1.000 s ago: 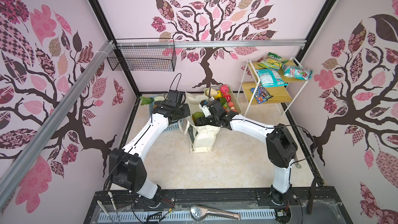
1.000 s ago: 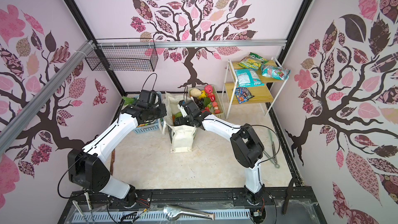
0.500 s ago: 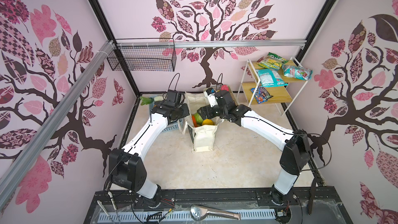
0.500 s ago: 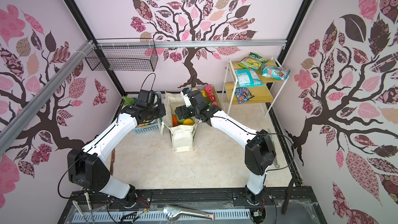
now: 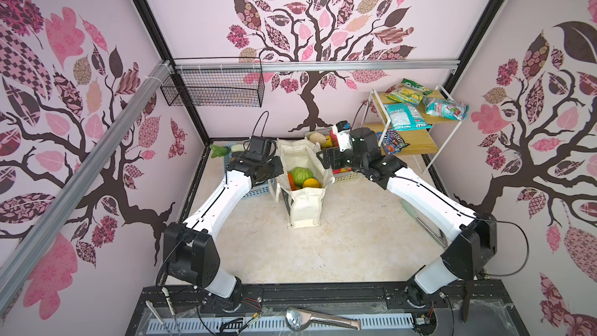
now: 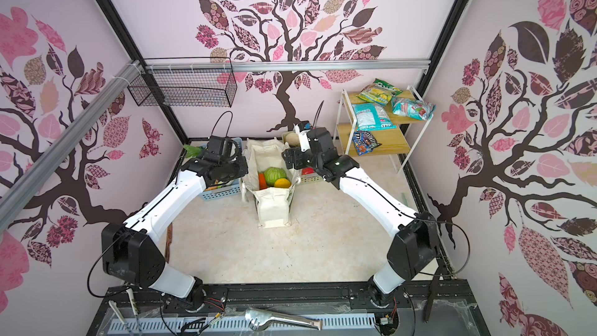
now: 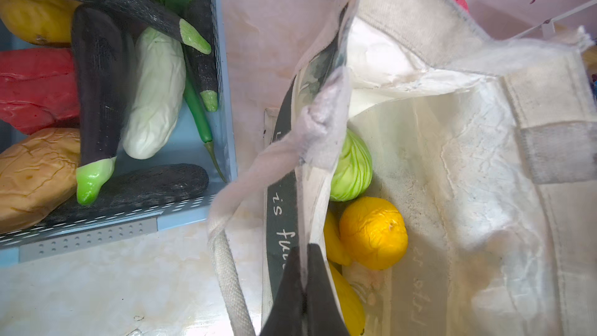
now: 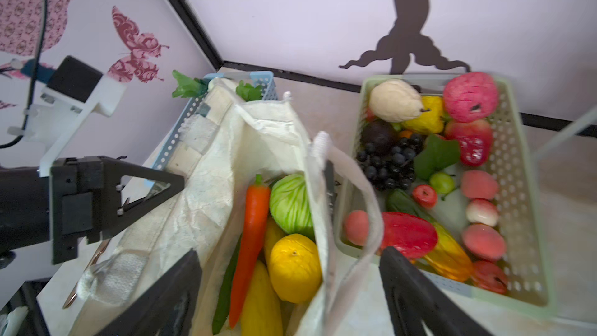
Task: Place the food into the grocery bag and tie it
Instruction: 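Withdraw right gripper from the bag to above the green fruit basket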
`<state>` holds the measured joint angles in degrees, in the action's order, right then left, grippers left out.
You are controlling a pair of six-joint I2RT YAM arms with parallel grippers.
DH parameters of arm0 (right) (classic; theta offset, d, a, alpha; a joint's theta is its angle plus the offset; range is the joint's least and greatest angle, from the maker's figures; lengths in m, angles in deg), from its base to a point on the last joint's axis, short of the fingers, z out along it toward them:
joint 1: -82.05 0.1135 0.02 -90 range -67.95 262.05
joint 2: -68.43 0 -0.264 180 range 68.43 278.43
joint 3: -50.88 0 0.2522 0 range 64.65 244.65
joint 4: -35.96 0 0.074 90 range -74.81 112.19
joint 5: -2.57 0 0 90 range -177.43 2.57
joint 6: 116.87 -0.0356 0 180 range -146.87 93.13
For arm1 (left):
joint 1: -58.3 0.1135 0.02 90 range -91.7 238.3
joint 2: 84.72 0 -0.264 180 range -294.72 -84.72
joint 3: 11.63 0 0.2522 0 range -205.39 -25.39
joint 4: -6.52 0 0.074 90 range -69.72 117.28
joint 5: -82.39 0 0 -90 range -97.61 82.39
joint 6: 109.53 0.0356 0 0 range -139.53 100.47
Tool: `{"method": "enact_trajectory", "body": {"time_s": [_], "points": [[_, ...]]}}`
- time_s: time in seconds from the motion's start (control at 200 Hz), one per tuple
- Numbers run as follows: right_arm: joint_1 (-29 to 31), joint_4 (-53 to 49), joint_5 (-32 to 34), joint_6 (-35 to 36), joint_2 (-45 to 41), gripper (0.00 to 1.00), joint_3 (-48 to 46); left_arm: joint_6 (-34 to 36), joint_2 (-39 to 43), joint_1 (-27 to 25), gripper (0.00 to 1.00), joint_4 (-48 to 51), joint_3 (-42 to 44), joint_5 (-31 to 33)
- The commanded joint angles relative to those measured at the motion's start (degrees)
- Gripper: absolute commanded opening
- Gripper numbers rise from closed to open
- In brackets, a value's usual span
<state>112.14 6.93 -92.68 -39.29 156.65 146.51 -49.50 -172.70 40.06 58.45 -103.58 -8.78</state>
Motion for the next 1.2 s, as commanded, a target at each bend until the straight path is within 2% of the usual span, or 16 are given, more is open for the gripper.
{"method": "enact_trajectory", "body": {"time_s": [0.0, 0.17, 0.33, 0.575, 0.685, 0.805, 1.025, 1.195], "points": [[-3.65, -0.03, 2.1, -0.94, -4.47, 0.89, -3.11, 0.11, 1.05, 0.45, 0.0, -0.83, 1.56, 1.49], [-7.99, -0.28, 5.03, -0.72, -5.88, 0.89, -8.7, -0.07, 1.76, 0.57, 0.0, -0.64, 2.0, 1.83], [-8.38, -1.47, 7.37, -0.01, -4.57, 0.88, -10.52, -0.18, 1.65, 0.57, 0.0, -0.76, 2.33, 1.51], [-8.38, -2.03, 9.67, 0.78, -0.42, 0.84, -10.57, -1.27, 4.32, 0.99, 0.0, -1.65, 4.22, 4.37], [-8.33, -1.59, 10.25, 1.12, 1.24, 0.77, -10.17, -1.3, 4.31, 1.24, 0.0, -1.41, 4.33, 4.2], [-8.41, -2.16, 11.41, 2.52, 3.51, 0.64, -8.33, -1.14, 4.63, 1.53, 0.0, -1.24, 4.67, 4.26], [-8.4, -3.43, 12.2, 4.57, 9.59, 0.51, -4.16, -0.73, 4.71, 2.01, 0.0, -1.16, 4.59, 4.26], [-8.38, -5.97, 13.21, 8.19, 14.7, 0.46, 0.21, -1.33, 3.98, 1.99, 0.0, -1.98, 4.57, 2.65]]}}
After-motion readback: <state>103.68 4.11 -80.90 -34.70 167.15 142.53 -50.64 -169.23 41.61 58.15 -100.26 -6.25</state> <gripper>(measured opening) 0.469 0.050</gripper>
